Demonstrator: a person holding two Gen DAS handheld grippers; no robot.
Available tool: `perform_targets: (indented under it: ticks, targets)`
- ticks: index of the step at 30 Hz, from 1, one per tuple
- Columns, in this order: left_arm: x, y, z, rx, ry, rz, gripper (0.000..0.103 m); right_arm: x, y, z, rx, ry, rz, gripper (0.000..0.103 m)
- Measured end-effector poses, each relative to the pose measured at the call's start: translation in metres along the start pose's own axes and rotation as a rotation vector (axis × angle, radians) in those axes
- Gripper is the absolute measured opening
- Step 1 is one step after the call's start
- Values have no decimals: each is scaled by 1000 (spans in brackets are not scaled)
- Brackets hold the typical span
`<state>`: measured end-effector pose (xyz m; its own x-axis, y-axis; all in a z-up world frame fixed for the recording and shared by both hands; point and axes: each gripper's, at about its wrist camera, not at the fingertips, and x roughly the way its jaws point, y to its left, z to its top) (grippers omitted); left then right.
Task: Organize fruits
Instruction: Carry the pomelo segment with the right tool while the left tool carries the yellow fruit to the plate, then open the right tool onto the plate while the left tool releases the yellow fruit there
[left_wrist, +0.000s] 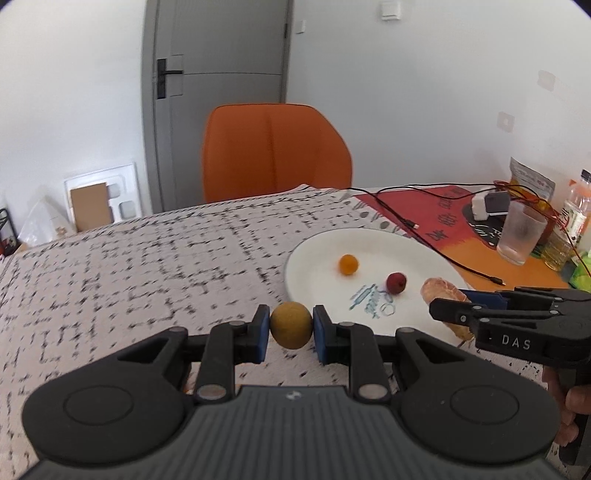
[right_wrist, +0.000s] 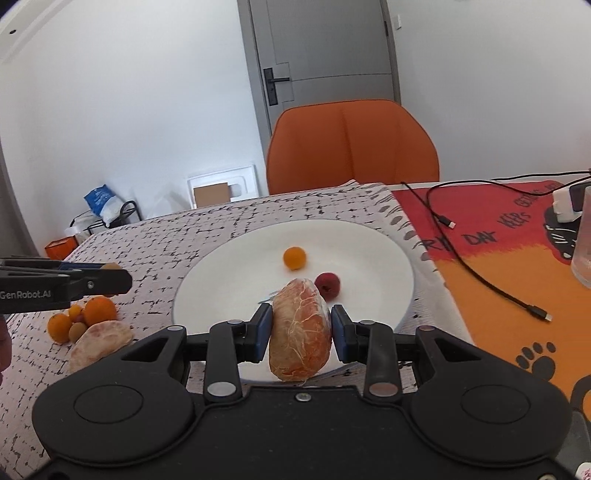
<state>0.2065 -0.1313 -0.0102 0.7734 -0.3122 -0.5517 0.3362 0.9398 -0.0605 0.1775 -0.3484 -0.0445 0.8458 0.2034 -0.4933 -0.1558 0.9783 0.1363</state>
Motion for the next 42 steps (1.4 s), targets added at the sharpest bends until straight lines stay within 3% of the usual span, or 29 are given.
perform_targets:
  ticks: [19, 29, 35, 42]
  targets:
    - [40, -28, 13, 55, 30, -71, 23, -3, -10, 4, 19, -32, -28, 38]
    - [37, -30, 15, 44, 31, -90, 28, -12, -6, -3, 11, -17, -38, 41]
    - [25, -17, 12, 36, 22, -42, 45, -11, 0, -6, 11, -9, -32, 48]
    - [3, 9, 8, 2, -7, 22, 75, -12, 16, -6, -8, -20, -20, 65]
